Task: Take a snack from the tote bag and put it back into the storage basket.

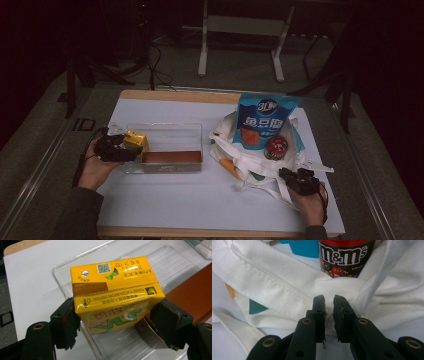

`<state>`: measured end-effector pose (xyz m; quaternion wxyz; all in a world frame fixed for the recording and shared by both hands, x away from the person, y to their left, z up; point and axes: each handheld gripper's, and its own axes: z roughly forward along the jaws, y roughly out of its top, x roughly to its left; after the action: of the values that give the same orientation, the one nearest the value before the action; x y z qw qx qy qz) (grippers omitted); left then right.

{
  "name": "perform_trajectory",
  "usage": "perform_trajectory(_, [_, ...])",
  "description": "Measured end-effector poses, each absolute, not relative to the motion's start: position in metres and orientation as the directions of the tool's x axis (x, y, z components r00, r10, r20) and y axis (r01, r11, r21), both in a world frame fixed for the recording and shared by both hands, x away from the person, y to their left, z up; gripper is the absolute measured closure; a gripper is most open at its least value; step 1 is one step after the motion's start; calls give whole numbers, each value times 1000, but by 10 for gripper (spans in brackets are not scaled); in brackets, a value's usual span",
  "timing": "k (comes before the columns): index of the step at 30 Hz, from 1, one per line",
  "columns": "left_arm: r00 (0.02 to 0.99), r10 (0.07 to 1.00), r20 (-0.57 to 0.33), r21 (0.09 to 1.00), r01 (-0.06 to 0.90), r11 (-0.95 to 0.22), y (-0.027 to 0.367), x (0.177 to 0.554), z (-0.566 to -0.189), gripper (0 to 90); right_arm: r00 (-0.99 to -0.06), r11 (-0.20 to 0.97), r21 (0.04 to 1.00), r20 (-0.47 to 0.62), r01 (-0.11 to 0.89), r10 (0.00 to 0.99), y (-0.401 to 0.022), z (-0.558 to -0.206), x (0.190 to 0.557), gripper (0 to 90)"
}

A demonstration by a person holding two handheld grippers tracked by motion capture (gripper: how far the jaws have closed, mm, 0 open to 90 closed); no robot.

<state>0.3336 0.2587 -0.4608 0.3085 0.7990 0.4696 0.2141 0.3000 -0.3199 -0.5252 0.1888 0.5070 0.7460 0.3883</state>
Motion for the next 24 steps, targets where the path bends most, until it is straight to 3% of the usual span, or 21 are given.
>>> perform_trajectory(24, [338, 940, 42, 739, 623, -257, 247, 337, -468, 270, -415, 184, 771, 113, 610, 903, -320, -525, 300, 798])
